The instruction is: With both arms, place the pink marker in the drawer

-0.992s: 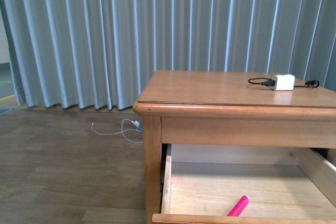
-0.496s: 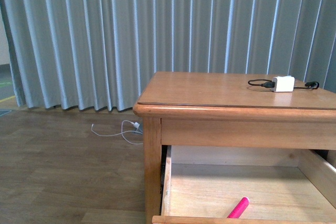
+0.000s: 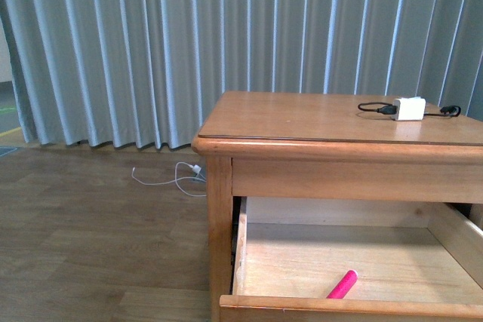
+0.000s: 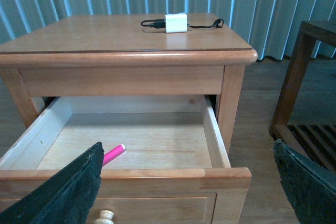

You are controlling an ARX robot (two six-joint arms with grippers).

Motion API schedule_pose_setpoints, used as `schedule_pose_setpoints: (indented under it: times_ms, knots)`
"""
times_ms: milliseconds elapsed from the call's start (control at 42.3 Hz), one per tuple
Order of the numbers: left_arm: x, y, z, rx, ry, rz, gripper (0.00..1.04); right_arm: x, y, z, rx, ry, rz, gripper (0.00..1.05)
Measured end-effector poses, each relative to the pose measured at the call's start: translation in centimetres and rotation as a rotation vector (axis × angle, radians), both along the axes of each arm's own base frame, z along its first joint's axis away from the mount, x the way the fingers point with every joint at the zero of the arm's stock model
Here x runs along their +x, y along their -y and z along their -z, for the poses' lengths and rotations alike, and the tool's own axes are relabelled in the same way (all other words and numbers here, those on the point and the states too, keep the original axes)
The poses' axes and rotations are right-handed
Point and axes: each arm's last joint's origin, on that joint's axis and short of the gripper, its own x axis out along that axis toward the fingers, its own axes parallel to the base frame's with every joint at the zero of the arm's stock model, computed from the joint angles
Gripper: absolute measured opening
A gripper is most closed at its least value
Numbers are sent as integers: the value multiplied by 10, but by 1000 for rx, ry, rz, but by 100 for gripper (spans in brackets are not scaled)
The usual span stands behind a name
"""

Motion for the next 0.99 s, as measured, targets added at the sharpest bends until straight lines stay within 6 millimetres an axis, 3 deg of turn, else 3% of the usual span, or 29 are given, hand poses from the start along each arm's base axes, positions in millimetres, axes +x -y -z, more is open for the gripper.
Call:
schedule_pose_setpoints:
  times_ms: [354, 638, 709, 803, 992]
  knots:
    - [-15, 0, 6, 1, 20, 1, 4, 0, 0, 0, 0, 0, 0, 96]
    - [-15, 0, 6, 1, 19, 1, 4, 0, 0, 0, 0, 0, 0, 96]
    - [-15, 0, 6, 1, 19, 1, 17, 0, 0, 0, 0, -1, 5, 96]
    - [-15, 0, 6, 1, 20, 0, 38, 2, -4, 6, 17, -148, 173, 96]
    - [-15, 0, 6, 1, 20, 0, 78, 28, -13, 12, 92, -524, 44, 96]
